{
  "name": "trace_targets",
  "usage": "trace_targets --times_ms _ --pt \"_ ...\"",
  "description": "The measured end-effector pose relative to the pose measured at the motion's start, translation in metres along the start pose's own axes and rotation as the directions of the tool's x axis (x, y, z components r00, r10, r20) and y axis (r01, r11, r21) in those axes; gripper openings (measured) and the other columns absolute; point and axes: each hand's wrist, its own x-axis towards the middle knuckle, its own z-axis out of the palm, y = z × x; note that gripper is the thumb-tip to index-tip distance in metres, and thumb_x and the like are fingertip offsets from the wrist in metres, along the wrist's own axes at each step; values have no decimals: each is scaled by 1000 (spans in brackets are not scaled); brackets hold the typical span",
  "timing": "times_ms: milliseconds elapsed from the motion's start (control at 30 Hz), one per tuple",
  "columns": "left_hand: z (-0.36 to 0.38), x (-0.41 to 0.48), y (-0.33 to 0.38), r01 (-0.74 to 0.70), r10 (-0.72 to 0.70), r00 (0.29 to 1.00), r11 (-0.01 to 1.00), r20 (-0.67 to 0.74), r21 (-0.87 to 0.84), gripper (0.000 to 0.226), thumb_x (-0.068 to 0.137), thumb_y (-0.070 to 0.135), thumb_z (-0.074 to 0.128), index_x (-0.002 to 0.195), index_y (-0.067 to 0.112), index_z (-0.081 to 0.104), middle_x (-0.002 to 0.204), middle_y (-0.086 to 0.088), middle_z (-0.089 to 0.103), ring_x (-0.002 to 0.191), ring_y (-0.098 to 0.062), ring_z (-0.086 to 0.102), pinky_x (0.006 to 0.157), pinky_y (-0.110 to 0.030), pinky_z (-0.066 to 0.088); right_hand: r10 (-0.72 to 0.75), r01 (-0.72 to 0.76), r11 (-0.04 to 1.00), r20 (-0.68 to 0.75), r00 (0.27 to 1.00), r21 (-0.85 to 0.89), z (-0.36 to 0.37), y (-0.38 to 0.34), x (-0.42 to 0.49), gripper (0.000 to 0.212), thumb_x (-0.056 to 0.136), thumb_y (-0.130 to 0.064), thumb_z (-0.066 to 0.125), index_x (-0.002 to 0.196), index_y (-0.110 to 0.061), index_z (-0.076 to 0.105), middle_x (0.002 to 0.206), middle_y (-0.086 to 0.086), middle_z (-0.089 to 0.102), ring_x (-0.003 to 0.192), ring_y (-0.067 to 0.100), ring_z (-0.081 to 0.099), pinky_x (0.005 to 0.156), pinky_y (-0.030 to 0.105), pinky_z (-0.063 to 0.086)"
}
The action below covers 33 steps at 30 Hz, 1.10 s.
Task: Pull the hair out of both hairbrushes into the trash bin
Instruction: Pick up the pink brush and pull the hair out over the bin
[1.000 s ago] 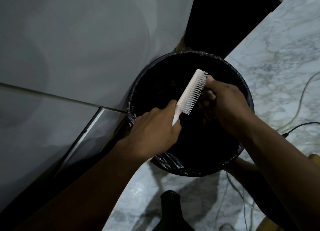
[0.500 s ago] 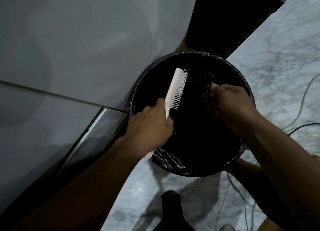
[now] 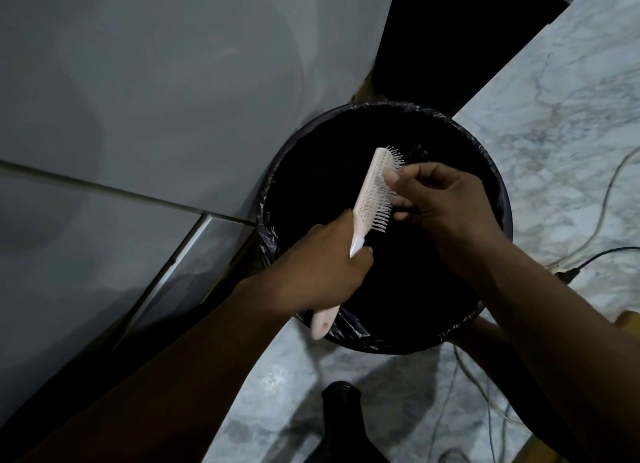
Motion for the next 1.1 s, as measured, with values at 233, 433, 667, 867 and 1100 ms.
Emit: trace_targets --times_ms 233,433,667,867,1100 --pt "5 -3 4 5 -3 999 999 41 -53 17 97 34 54 96 20 44 89 -3 59 73 -19 63 62 -32 50 -58 64 995 -82 995 73 4 5 -2 15 81 -17 79 85 -3 75 74 11 71 63 16 63 64 28 56" --pt "3 1 3 -23 22 1000 994 -9 -109 13 97 30 54 94 22 45 84 5 58 68 -6 57 61 -26 47 -102 105 994 -125 987 17 3 4 -3 24 94 -24 67 72 -12 65 60 -7 67 55 6 62 60 24 52" --pt "3 9 -5 59 -65 998 973 -20 -224 18 95 33 56 96 15 51 85 -5 64 72 -19 60 75 -40 53 85 -75 972 -37 996 221 10 -2 -1 26 98 -32 60 88 -8 62 89 10 72 81 20 73 69 33 60" --pt "4 9 -6 60 -50 998 956 42 -287 34 82 44 53 105 19 54 78 -3 64 66 -17 61 75 -50 57 -132 133 991 119 984 5 11 0 -8 40 79 -3 78 118 -8 69 94 5 65 78 7 71 66 22 58" --pt "8 8 -4 23 -3 998 955 66 -295 32 79 44 55 98 18 52 78 -3 64 66 -16 61 73 -49 57 -244 227 956 -78 967 -185 8 5 -2 12 80 -17 81 79 -8 75 68 0 71 54 0 62 56 17 51"
